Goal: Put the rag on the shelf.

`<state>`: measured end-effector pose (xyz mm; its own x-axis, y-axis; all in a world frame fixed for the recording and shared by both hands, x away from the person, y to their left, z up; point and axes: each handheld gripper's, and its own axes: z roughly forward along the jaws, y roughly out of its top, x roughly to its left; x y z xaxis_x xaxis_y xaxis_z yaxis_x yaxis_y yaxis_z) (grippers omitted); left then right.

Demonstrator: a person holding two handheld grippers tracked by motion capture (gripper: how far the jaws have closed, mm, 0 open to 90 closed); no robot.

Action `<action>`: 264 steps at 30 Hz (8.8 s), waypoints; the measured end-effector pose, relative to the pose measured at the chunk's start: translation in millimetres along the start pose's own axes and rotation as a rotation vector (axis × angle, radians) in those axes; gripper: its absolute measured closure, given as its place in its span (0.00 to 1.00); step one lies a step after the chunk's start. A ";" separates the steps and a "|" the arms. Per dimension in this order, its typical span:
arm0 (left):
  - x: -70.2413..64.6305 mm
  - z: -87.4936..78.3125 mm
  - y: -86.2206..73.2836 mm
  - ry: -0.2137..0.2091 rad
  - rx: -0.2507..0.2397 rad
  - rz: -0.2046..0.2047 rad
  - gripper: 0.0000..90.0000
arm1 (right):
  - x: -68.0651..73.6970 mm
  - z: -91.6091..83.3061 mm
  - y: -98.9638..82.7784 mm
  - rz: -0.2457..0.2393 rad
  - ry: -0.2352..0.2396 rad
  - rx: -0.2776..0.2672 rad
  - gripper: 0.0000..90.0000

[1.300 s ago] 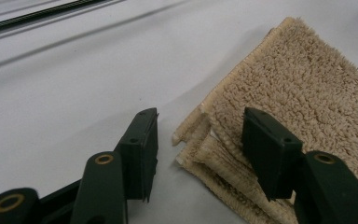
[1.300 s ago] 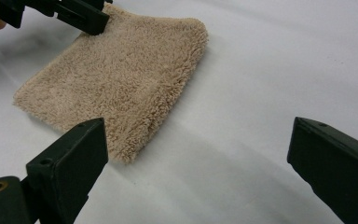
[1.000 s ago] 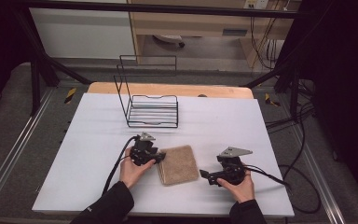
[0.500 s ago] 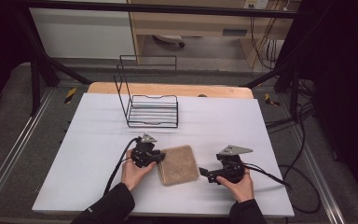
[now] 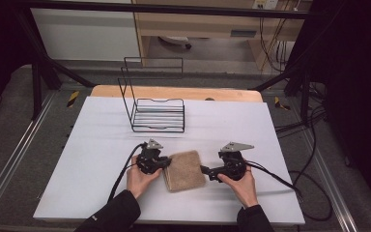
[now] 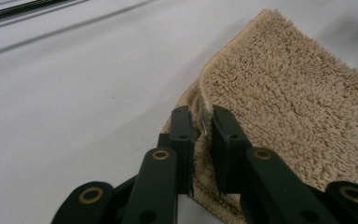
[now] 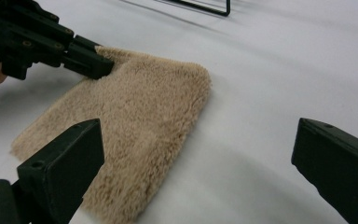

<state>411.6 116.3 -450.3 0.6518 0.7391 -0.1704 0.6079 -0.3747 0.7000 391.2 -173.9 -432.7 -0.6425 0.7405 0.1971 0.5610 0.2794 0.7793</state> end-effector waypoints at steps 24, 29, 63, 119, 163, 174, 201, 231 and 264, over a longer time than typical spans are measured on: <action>-1.0 0.3 -1.7 0.006 -0.012 0.032 0.87 | -5.9 58.6 24.5 0.030 -0.008 0.113 0.64; 0.5 0.3 -1.9 -0.005 -0.014 0.029 0.87 | -5.0 59.1 23.3 0.043 0.022 0.136 0.75; -3.5 -22.0 5.3 -0.065 -0.089 0.015 0.89 | 10.0 22.4 29.3 0.045 0.063 0.053 0.95; -23.0 -85.6 32.8 -0.052 -0.261 0.122 0.90 | 42.7 -33.6 54.5 -0.060 0.030 -0.191 0.95; 19.1 -145.6 71.9 0.012 -0.446 0.111 0.90 | 77.6 -28.3 130.7 -0.108 0.017 -0.373 0.96; 24.9 -155.3 81.2 0.027 -0.497 0.111 0.90 | 81.7 -28.2 146.5 -0.126 0.006 -0.411 0.96; 34.7 -183.8 119.3 0.061 -0.592 0.116 0.91 | 87.6 -36.9 196.6 -0.161 -0.018 -0.500 0.96; 52.3 -220.4 165.3 0.113 -0.667 0.134 0.91 | 94.7 -37.8 257.7 -0.189 -0.040 -0.595 0.96; 77.4 -216.7 215.0 0.140 -0.710 0.117 0.91 | 74.7 -29.1 302.8 -0.212 -0.066 -0.643 0.96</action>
<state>494.5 214.3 -162.7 0.6013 0.7989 -0.0098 0.0662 -0.0376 0.9971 498.0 -51.8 -164.8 -0.6595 0.7515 -0.0199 -0.0085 0.0191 0.9998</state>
